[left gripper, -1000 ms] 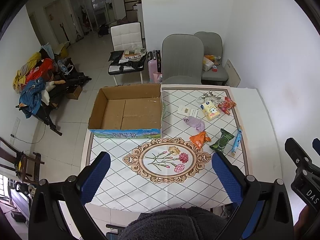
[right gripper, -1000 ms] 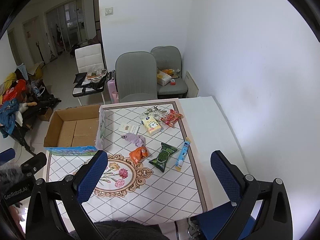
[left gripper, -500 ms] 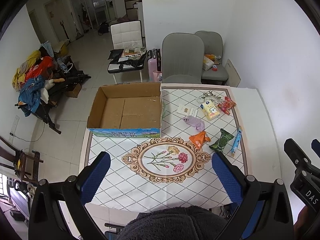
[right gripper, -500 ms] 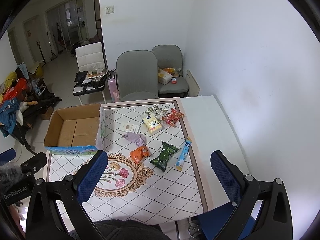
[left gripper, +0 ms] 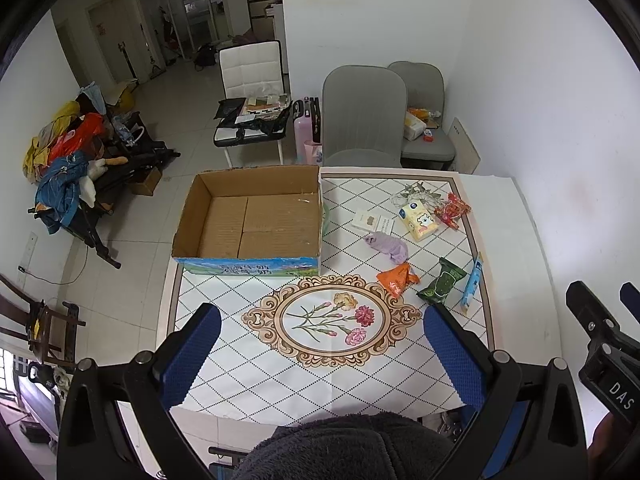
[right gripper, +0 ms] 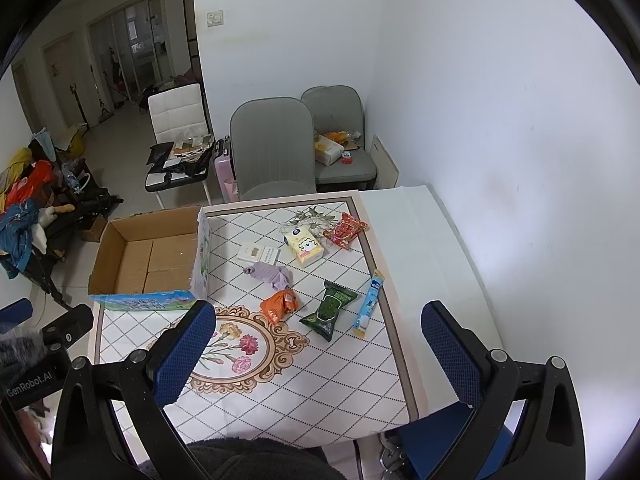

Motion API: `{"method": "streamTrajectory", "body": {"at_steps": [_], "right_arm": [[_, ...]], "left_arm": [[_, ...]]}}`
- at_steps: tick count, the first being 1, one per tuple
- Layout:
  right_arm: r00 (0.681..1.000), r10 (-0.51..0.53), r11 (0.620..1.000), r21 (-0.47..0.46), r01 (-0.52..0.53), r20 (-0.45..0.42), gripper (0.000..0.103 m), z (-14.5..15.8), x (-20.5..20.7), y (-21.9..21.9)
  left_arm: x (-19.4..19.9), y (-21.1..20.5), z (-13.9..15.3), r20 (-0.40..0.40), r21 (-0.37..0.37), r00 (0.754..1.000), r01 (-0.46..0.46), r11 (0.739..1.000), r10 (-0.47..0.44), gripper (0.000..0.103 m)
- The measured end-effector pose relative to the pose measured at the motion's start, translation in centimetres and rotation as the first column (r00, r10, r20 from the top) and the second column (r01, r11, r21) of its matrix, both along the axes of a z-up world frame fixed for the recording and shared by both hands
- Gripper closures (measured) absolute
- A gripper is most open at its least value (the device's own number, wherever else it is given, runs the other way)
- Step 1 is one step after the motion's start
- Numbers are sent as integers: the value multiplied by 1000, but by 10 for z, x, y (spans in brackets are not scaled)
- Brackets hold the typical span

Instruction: Organize soft objects

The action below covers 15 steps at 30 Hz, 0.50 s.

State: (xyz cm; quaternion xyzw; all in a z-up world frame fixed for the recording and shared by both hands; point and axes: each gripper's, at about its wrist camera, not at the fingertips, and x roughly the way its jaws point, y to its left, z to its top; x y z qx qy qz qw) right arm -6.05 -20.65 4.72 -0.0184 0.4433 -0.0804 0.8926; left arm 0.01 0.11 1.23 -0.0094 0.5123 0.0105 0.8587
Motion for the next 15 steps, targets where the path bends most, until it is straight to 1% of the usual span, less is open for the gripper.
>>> {"method": "streamTrajectory", "body": {"at_steps": [15], "right_arm": [[1000,15,1000,-7,-15,4,0,6,5,10]], "left_arm": [[4,7,3,22,-5,1000,-13,1000,13,0]]}}
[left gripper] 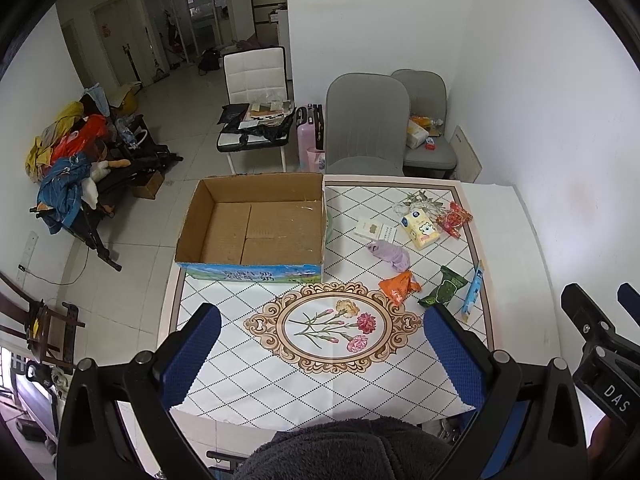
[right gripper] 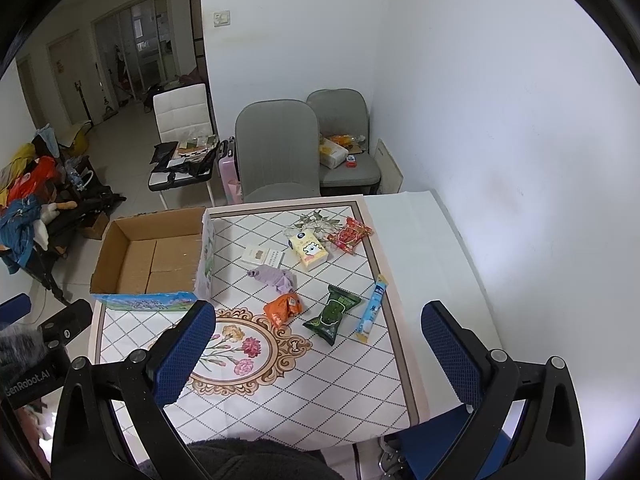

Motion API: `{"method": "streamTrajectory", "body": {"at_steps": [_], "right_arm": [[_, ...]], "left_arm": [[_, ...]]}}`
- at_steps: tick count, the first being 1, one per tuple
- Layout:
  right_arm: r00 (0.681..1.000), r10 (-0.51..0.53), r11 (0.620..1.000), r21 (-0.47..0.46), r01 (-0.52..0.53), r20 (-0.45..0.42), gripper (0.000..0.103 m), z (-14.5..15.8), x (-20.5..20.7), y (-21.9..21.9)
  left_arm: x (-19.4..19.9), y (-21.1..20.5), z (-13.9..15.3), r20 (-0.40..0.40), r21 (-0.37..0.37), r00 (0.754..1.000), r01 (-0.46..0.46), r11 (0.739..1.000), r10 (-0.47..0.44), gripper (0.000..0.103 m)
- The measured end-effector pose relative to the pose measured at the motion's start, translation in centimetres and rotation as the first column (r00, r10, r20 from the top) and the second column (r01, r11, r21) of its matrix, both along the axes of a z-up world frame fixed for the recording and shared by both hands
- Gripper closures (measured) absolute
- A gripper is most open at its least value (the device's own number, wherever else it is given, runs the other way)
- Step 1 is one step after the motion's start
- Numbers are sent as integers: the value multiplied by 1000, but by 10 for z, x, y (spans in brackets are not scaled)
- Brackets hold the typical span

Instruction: Organize soft objects

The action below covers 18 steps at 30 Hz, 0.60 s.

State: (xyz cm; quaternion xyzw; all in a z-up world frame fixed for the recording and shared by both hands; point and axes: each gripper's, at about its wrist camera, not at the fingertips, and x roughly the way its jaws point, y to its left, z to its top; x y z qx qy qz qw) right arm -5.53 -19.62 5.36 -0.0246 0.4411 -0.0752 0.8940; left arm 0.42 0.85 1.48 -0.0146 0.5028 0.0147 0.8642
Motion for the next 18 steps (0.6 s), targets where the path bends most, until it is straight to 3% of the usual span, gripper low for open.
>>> {"method": "streamTrajectory", "body": {"at_steps": [18], "right_arm": [[1000,1,1000,9,0,-3,0,1,3,5]], "left_arm": [[1,2,-8,-14,-9,1000,3,1000,-3,0]]}}
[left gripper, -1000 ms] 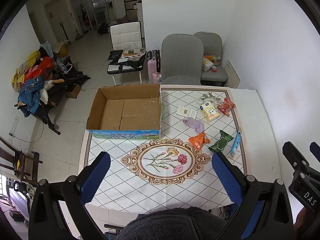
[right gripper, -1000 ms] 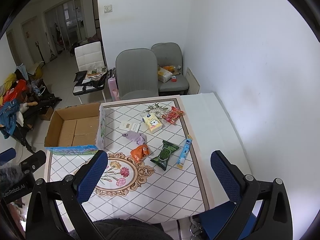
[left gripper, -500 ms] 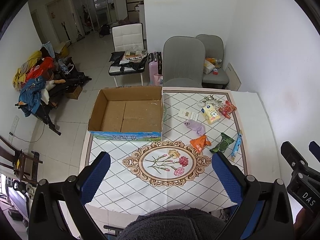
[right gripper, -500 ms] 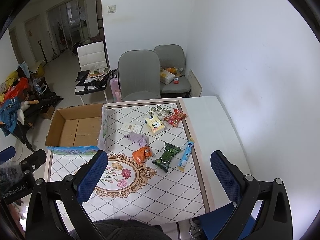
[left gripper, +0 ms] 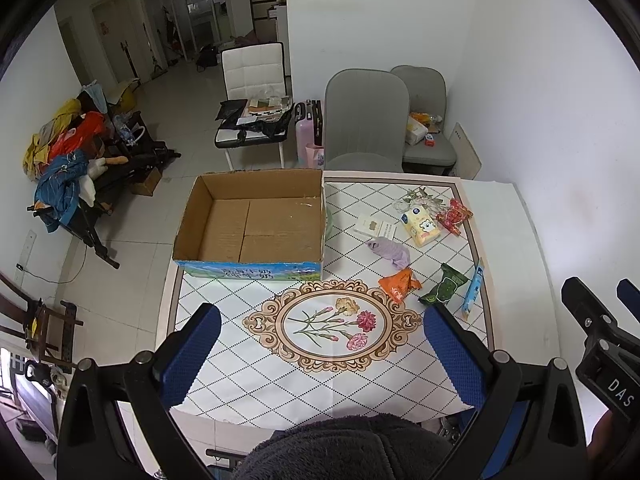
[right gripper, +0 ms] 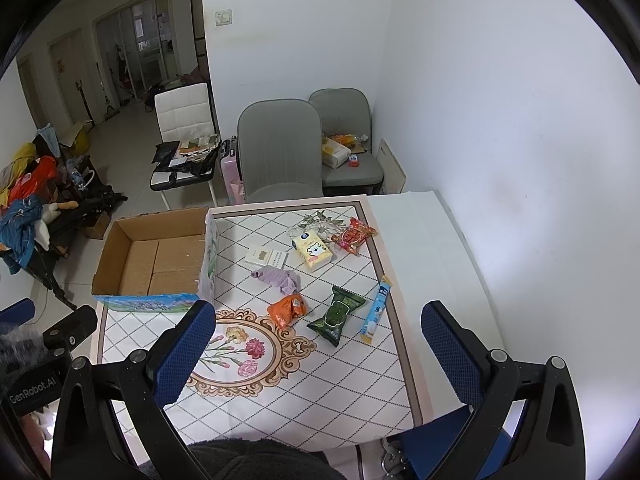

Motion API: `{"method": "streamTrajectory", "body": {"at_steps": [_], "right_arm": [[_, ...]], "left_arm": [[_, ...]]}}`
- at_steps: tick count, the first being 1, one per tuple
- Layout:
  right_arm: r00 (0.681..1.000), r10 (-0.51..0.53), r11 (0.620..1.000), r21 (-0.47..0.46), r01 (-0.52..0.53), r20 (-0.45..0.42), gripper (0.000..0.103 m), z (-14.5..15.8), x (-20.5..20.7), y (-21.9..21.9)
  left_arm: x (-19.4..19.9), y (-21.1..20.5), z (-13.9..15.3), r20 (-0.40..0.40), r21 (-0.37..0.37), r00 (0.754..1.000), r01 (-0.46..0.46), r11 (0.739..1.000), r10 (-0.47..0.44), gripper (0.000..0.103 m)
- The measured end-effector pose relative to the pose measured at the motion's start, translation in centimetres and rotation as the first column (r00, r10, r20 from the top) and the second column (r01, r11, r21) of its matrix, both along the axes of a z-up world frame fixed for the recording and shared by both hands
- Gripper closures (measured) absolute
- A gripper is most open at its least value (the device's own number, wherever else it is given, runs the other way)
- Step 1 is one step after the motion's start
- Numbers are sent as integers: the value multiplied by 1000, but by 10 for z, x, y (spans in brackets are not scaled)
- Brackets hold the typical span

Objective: Organize soft objects
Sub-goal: 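Grasp the lilac sock with the left gripper while the right grasps the blue Nestle tube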

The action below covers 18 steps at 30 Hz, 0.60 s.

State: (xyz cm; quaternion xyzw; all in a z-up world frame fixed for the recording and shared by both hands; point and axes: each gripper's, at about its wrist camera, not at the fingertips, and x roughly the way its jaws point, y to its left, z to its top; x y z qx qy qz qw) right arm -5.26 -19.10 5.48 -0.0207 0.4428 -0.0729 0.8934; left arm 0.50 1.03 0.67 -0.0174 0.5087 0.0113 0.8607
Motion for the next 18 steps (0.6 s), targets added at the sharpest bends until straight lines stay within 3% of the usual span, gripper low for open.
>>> {"method": "streamTrajectory", "body": {"at_steps": [5,10,14,18], "right_arm": [[1000,-22,999,27,23,-20,0,-6,13,-8],[992,-93,988,113,102,-88,0,-37,44,-48],[962,-146,956,219,198,-232,0,-104,84,-99],[898,-205,920,237,312,-388,0,-195,129,-152]], "left_arm": [[9,-2,-4,-11,-7,1000,14,1000,-14,0],[45,-21,-34,-66,-34,994,86,996,-88,0],[88,-42,-88,-147,-18,979,137,990,-138,0],[139,-65,-167,-316,-51,932,170,984,-177,0]]}}
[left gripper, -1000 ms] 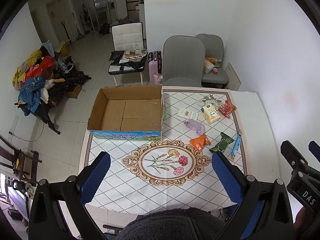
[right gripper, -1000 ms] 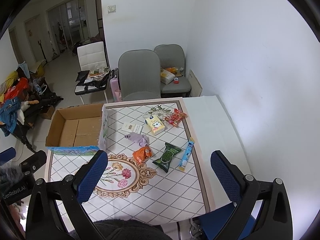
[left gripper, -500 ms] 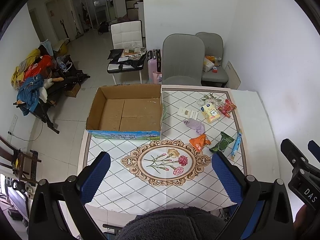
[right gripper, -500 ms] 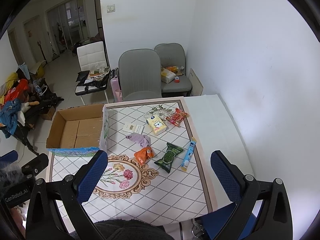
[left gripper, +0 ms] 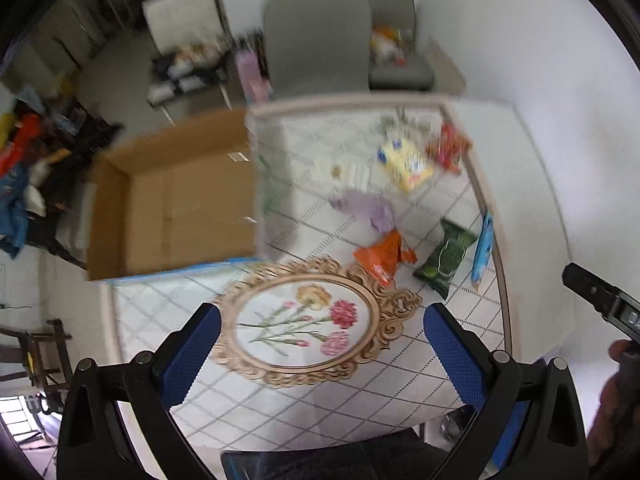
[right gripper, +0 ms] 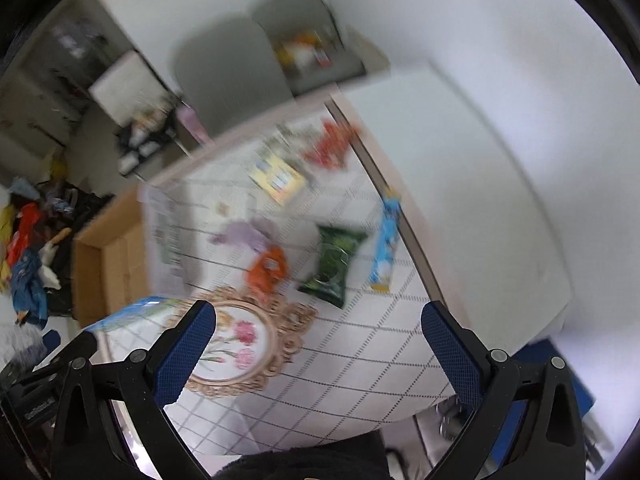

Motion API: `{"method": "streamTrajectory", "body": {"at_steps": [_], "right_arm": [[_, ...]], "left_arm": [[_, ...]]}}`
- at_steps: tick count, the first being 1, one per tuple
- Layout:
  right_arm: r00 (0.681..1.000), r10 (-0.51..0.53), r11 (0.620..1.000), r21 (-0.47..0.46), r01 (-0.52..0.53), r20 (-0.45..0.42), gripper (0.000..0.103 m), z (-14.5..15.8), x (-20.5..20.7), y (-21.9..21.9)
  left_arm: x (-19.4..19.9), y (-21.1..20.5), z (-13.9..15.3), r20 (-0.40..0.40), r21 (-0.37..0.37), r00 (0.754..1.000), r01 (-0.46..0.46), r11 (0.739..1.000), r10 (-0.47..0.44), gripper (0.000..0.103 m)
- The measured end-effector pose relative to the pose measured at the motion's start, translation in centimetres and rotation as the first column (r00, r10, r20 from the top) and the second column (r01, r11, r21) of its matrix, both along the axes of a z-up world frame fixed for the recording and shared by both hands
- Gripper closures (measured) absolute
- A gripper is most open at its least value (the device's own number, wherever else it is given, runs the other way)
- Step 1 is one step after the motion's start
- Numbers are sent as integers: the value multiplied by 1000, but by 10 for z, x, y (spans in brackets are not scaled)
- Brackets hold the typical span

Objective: Organize soft objects
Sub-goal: 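Grasp the lilac sock with the left gripper while the right grasps the blue Nestle tube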

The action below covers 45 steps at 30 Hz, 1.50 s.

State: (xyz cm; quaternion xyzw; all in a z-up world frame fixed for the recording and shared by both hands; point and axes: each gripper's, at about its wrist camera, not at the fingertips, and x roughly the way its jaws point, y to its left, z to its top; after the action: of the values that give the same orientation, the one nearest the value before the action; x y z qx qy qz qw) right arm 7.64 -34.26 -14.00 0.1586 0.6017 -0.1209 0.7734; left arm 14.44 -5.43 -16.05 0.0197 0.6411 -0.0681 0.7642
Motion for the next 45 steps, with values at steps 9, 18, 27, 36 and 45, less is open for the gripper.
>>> {"method": "streamTrajectory", "body": {"at_steps": [9,18,27,36,45], "right_arm": [[967,-141,990,-4,143,-213,0,-152,70,-86],[923,-173,976,63,207,-344,9,-231,104,-110],[910,-152,979,68,193,-386,21,-263,111,-107],[900,-94,986,85,143,-426,81,-283,100,-100],[938,-24,990,125,71,-345,85,-244,86,-75]], "left_arm": [[115,-47,-133,-271,-49,960,-81,995,65,0],[164,-56,-238,-490,-37,850,-243,969,195,8],[177,-80,-261,-433,43,884,-176,983,177,42],[152,-100,-243,-304,146,952,33,989,14,63],[108,-92,-165,-197,96,978,94,991,-74,64]]}}
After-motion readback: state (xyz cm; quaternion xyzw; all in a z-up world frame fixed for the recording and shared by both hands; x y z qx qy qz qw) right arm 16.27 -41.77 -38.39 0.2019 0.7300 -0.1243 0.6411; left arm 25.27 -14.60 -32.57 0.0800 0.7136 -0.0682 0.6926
